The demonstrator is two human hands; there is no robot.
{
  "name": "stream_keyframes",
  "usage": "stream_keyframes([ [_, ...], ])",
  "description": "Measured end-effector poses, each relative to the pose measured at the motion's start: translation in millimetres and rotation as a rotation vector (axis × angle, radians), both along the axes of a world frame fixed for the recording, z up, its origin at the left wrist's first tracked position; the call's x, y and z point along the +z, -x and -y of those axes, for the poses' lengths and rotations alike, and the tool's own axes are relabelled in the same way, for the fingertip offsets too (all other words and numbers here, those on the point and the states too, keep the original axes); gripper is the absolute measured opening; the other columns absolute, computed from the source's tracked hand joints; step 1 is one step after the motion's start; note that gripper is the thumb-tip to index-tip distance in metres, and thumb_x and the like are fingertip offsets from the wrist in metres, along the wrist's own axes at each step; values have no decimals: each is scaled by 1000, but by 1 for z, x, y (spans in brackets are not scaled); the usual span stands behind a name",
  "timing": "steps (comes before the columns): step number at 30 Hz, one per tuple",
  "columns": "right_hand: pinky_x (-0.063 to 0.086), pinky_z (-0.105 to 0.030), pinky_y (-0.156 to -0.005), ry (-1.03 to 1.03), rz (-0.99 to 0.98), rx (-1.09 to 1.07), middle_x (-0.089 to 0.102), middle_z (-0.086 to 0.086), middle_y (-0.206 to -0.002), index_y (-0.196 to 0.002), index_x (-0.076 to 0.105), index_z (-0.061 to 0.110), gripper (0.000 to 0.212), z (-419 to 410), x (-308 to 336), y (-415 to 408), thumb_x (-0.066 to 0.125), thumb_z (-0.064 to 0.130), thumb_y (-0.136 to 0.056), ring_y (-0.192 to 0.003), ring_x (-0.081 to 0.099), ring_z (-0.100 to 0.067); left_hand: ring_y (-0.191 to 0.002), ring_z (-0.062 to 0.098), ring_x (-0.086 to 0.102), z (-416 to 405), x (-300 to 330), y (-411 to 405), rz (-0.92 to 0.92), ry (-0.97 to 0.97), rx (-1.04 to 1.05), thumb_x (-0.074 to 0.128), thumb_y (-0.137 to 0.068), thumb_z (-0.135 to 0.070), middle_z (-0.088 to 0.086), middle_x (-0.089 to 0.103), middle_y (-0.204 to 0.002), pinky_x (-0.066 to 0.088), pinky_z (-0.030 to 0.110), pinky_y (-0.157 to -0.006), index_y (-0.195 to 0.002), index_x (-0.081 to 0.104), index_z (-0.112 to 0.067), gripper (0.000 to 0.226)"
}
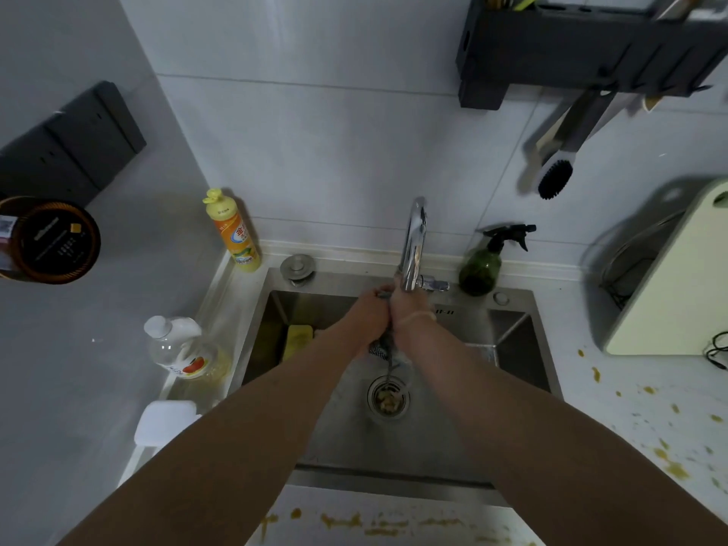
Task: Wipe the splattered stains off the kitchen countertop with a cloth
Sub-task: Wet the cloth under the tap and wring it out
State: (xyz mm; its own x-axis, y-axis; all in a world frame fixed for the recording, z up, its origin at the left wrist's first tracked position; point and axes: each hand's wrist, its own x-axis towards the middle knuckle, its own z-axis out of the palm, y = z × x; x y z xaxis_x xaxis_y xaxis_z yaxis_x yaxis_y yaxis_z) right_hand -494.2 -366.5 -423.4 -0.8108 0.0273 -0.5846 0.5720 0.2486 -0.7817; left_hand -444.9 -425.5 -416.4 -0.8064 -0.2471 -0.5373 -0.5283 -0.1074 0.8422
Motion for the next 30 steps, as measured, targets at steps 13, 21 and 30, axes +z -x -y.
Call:
stream_keyframes([
  [13, 57, -54, -83, 644, 399, -28, 75, -17, -98, -99, 81, 10, 70, -52, -11, -35, 42, 68, -95, -89, 74, -35, -106, 37, 67, -30, 2, 34, -53, 476, -3, 61, -102, -20, 23, 68, -113, 54, 36, -86, -118, 65, 4, 29],
  [21, 58, -42, -81, 255, 248, -37, 64, -21, -108, -124, 64, 0, 35, -45, 16, -10, 47, 16, -99, -89, 64, -32, -112, 36, 67, -10, -7, 14, 172, 165, 60, 56, -101, -11, 21, 68, -124, 56, 40, -97, -129, 66, -3, 31],
  [30, 61, -51, -75, 246, -95, 291, 72, -22, -81, -77, 75, 8, 29, -35, 8, -21, 60, -12, -62, -86, 72, -40, -107, 40, 70, 10, 0, -1, 230, -485, 262, 52, -104, -35, 20, 74, -117, 62, 57, -78, -114, 77, -14, 35],
])
